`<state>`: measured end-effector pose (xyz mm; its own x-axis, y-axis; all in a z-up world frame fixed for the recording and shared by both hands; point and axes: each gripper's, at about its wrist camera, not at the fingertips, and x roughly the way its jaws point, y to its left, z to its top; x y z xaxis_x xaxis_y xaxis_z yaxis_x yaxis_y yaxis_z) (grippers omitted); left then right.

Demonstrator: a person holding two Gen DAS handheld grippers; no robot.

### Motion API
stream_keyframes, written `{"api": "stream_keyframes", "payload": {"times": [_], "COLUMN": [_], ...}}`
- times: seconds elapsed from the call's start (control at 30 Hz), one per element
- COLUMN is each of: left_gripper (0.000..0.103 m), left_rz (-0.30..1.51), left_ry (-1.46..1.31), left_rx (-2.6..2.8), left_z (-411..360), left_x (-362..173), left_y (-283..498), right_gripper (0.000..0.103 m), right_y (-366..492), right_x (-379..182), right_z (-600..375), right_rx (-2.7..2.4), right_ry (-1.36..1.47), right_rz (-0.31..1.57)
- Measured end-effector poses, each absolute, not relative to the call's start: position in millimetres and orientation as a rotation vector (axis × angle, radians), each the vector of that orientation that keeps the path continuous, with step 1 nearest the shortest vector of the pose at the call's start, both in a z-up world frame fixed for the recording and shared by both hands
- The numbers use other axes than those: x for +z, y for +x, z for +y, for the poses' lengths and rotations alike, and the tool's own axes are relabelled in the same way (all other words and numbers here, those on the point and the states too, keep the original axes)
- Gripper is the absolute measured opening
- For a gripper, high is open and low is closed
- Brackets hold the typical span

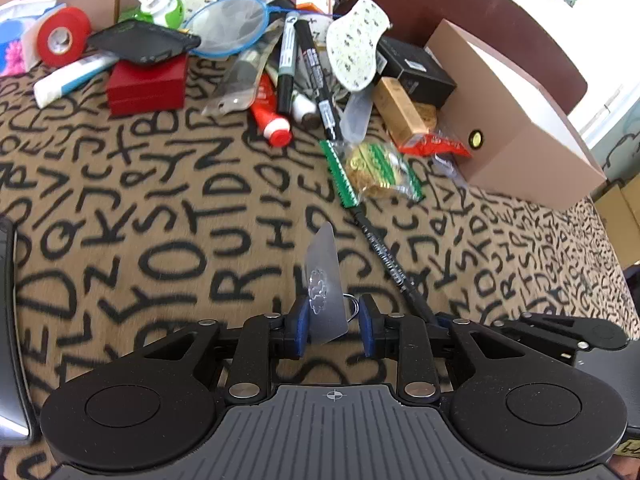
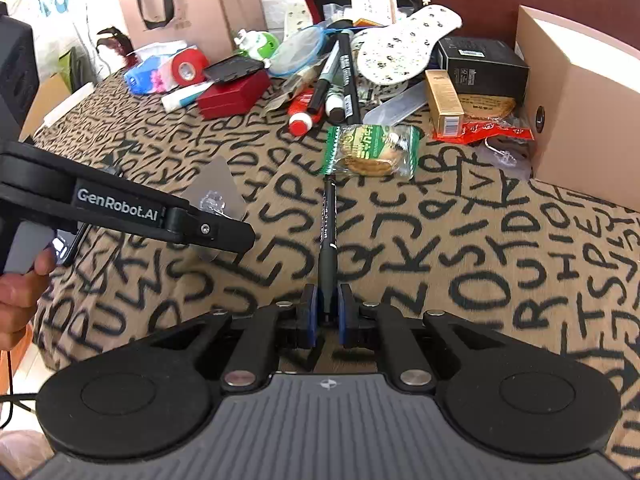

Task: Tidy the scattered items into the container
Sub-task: 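Grasp the clear plastic hook packet with left tool while right tool grasps the black marker, then carry the hook packet with left tool while right tool carries the marker over the cardboard box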

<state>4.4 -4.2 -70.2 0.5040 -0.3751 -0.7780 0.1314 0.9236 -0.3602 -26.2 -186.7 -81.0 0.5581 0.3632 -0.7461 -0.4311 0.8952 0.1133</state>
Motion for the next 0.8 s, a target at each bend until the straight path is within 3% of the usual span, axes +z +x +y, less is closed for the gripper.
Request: {"api": "stream_keyframes", "payload": {"times": [0.1, 0.17, 0.2, 0.3, 0.4, 0.47, 0.53, 0.63, 0.8], "left_gripper": [0.027, 0.037, 0.047, 0.046, 0.033, 0.033, 0.040, 0.026, 0.025], "left_rz": [1.006, 1.001, 0.996, 0.991, 0.996, 0.996, 0.990, 0.990, 0.989], "left_ry": [-0.288, -0.293, -0.290, -0.284, -0.269, -0.272, -0.276, -0.258, -0.272], "left_rx": [-0.300, -0.298, -0.293, -0.279, -0.286, -0.284, -0.285, -0.286, -0.287], "left_z": [-1.5, -0.6, -0.7, 0.3, 0.3, 0.2, 0.2, -1.2, 1.4], "left_x": [-75.3, -74.7, -74.4, -74.0, -74.6, -74.6, -74.8, -75.3, -72.6], "left_y": [2.9, 3.3, 3.3, 4.0, 4.6, 5.0, 5.3, 5.7, 5.5], "right_gripper": [0.015, 0.016, 0.016, 0.022, 0.022, 0.022, 0.022, 0.023, 0.017], "right_y": [-27.9, -25.8, -24.1, -20.1, -14.4, -10.6, -9.1, -7.7, -8.8], "right_x": [-81.0, -79.8, -79.1, -77.2, -79.3, -82.0, -84.1, -87.0, -85.8], "right_z": [-183.5, -180.0, -178.4, -174.1, -171.6, -170.4, -168.6, -166.7, -168.6], "right_rx": [0.469, 0.468, 0.470, 0.476, 0.472, 0.468, 0.469, 0.469, 0.481], "right_ry": [-0.090, -0.090, -0.090, -0.097, -0.098, -0.092, -0.091, -0.092, -0.084], "right_rz": [0.849, 0.837, 0.832, 0.816, 0.821, 0.833, 0.836, 0.831, 0.829]}}
